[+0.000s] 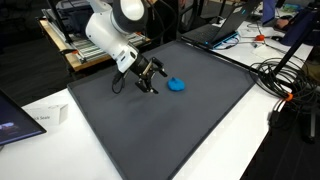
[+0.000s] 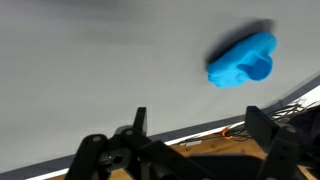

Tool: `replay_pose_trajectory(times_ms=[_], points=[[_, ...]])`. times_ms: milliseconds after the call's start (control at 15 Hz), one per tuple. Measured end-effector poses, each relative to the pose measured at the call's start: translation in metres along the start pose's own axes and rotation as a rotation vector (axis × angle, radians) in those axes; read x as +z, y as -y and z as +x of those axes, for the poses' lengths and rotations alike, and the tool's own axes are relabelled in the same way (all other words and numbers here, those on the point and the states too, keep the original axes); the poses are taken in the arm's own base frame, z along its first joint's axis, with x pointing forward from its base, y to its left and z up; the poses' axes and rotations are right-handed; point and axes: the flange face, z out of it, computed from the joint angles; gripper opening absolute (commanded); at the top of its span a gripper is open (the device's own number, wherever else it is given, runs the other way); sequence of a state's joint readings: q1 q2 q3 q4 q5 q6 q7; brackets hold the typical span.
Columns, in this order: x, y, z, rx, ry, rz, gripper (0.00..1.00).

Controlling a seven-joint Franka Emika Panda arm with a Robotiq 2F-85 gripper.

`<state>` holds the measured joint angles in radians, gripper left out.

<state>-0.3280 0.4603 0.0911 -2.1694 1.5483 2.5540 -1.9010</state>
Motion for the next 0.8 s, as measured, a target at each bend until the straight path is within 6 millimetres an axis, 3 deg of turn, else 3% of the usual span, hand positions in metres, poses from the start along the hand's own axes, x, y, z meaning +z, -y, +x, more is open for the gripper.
replay_pose_trajectory(times_ms=[533,800], points=[[-0.053,0.065,-0.009,-0.06,-0.016,-0.139,1.0],[-0.066,0.103,-0.003,-0.031,0.041,-0.233,1.0]])
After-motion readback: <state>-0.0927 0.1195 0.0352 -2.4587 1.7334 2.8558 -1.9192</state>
